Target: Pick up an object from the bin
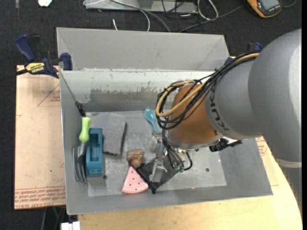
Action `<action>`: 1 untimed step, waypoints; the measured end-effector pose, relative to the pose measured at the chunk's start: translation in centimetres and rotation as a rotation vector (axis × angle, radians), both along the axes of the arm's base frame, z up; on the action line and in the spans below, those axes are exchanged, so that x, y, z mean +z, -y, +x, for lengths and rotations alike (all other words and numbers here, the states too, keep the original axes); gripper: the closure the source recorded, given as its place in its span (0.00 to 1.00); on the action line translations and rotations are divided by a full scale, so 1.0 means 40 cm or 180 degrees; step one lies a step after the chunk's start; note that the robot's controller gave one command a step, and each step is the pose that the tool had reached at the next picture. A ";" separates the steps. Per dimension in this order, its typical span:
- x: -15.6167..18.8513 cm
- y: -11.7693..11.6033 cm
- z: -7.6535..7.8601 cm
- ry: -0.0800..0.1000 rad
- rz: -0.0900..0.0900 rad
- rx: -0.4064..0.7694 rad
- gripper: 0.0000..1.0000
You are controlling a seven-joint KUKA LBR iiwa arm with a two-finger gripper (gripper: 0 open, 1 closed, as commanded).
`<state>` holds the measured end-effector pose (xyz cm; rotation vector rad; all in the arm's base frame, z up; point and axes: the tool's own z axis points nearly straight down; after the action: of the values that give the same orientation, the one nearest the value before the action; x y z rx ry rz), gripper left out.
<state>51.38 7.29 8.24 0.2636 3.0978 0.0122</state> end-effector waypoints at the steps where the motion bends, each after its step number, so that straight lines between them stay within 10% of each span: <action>1: 0.000 0.000 0.000 0.0000 -0.0001 0.0000 1.00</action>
Offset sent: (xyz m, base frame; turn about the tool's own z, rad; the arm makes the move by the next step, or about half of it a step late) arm 0.0000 0.0000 0.0000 0.0000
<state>51.38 7.29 8.24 0.2634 3.0978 0.0118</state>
